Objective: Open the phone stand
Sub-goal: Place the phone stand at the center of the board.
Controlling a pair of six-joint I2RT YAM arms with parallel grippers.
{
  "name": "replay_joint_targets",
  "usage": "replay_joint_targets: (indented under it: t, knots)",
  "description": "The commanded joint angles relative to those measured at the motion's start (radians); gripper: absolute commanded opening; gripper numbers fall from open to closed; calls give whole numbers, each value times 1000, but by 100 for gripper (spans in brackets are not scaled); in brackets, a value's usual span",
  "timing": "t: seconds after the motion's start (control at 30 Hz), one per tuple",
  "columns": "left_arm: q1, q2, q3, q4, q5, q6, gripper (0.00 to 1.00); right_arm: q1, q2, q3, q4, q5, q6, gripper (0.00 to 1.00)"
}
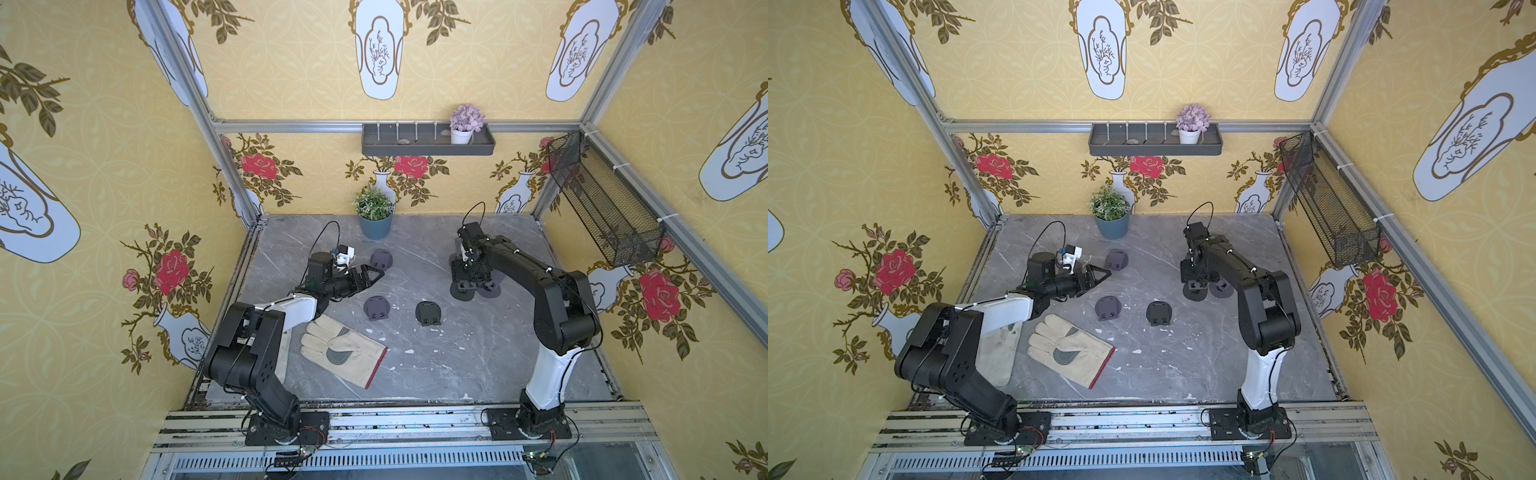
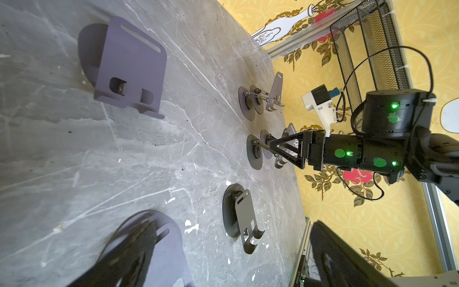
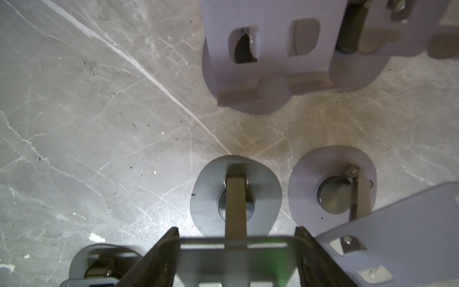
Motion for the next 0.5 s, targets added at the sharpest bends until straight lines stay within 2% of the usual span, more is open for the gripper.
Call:
replay_joint_targets:
  t: [0.0,0.33,0.47]
  knots:
    - [1,-4,-9,29,-5,-7,99,0,-19,17,-26,25,0,74]
    - [-4,-32,-29,30,-20,-13,99,2,-70,96,-86,52,16,79]
    - [-14,-45,-17,-26,-38,32,99,14,-96,122,-113,30,38,83]
